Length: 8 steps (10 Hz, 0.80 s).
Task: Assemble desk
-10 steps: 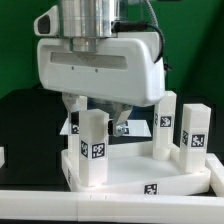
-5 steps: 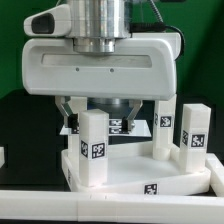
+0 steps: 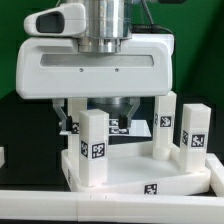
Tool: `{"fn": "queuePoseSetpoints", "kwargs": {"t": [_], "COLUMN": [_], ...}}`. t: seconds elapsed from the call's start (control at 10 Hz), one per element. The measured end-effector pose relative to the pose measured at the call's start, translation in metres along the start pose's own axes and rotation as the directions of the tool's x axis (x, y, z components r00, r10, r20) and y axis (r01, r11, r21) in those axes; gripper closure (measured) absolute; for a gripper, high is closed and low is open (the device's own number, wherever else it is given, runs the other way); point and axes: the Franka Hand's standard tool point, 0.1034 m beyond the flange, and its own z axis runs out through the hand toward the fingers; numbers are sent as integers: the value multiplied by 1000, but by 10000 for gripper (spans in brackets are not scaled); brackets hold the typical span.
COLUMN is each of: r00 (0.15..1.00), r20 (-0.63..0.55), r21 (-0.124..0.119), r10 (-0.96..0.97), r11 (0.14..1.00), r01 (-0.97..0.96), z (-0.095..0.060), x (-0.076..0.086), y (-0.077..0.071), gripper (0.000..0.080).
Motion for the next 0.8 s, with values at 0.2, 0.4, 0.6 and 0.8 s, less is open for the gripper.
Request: {"fn": "queuePoseSetpoints", "kwargs": {"t": [0.2,0.4,0.6,0.8], "r00": [993,993,993,996], "r20": [4,6,6,6], "r21": [-14,-20,-20,-19], "r10": [-114,-118,-117,-92], "r11": [993,993,993,996], "r01": [114,118,117,92], "z": [-2,-2,-1,-1], "x": [-1,0,-1,-1], "y": [4,5,5,5], "gripper": [151,297,474,509]}}
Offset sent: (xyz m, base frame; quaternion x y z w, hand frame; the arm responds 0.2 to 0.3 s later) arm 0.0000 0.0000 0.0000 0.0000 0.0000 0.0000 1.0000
